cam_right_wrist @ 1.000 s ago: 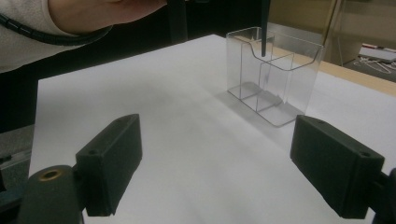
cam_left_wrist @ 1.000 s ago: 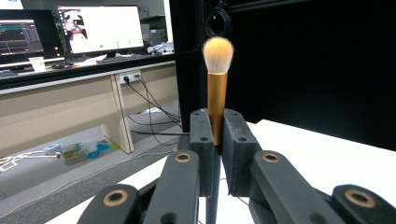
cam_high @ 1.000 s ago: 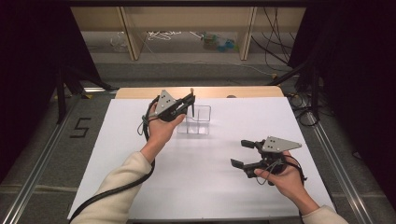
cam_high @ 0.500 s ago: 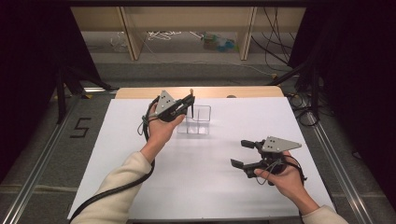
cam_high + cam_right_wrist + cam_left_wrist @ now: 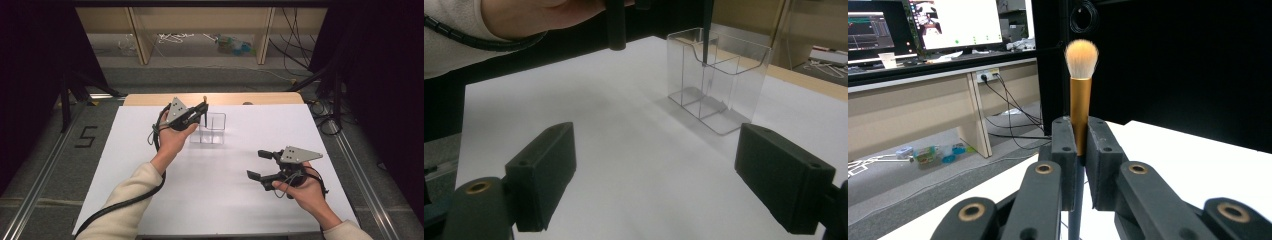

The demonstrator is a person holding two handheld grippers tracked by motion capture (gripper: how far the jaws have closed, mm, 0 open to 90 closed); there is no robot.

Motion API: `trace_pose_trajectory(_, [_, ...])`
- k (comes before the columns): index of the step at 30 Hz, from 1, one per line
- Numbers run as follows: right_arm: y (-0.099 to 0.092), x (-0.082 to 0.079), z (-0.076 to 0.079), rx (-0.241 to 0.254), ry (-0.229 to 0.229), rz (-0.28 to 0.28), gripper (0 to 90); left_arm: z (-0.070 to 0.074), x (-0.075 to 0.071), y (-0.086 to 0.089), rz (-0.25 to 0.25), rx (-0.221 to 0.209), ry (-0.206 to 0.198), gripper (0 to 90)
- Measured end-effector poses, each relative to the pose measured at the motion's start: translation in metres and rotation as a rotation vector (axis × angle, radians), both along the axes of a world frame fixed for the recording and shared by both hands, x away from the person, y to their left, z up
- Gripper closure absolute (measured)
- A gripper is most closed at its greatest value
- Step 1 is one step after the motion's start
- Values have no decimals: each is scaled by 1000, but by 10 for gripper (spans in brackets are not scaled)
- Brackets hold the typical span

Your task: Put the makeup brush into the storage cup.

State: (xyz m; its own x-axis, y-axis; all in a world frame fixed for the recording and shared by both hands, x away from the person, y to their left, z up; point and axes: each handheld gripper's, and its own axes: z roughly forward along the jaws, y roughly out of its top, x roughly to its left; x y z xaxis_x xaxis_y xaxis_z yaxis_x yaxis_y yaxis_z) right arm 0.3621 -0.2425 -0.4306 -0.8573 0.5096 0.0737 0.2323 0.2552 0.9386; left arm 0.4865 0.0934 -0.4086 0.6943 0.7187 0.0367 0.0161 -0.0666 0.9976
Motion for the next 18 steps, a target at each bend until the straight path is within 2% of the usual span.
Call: trace_pose_trajectory(18, [1, 1, -1, 11, -4, 5, 175, -3, 1, 0, 2, 4, 12, 832])
